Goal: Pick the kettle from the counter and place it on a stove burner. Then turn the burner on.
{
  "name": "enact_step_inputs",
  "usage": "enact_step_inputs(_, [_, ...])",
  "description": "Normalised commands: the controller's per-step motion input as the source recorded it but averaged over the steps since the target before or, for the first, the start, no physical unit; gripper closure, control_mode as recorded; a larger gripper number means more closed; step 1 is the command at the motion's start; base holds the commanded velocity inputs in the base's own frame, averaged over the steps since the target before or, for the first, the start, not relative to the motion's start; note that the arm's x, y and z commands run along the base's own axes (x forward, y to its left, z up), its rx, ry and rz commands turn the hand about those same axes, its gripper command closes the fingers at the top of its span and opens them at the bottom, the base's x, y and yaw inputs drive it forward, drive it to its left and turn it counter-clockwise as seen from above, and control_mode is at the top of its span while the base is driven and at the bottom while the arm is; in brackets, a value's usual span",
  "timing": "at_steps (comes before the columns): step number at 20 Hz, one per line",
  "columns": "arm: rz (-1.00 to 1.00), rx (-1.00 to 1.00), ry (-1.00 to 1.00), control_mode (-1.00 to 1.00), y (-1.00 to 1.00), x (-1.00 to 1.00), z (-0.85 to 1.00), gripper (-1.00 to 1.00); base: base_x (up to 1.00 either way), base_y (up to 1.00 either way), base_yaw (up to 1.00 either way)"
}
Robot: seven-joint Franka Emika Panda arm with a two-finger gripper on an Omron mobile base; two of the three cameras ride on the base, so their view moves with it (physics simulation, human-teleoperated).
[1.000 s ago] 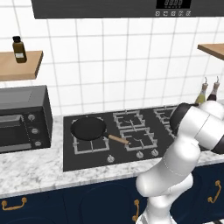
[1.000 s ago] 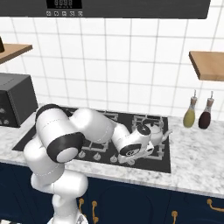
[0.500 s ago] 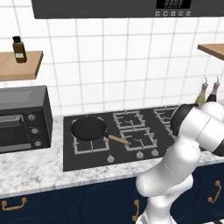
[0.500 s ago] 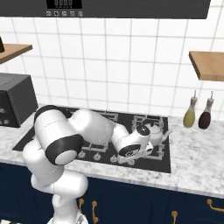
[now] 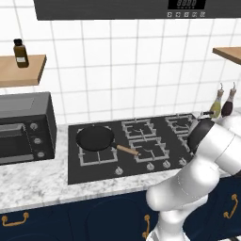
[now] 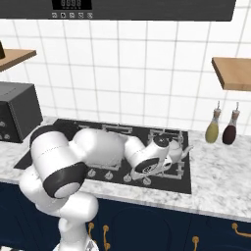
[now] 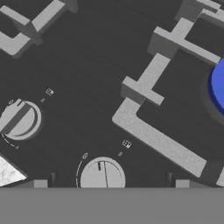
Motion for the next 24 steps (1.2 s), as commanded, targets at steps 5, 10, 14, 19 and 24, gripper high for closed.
enact_step_inputs(5, [0.00,0.00,0.00,-1.00,0.11,-0.54,0.08,-1.00,0.00,0.00,0.00])
enact_step_inputs(10, [0.01,-0.03,0.00,-1.00,0.39,-0.90,0.00,-1.00,0.00,0.00,0.00])
enact_step_inputs(14, [0.01,-0.08,-0.07,-1.00,0.44,-0.79,0.10,-1.00,0.00,0.00,0.00])
enact_step_inputs(19, [0.00,-0.04,-0.23,-1.00,0.17,-0.41,0.66,-1.00,0.00,0.00,0.00])
enact_step_inputs(24, [0.00,-0.03,-0.25,-1.00,0.10,-0.28,0.75,-1.00,0.00,0.00,0.00])
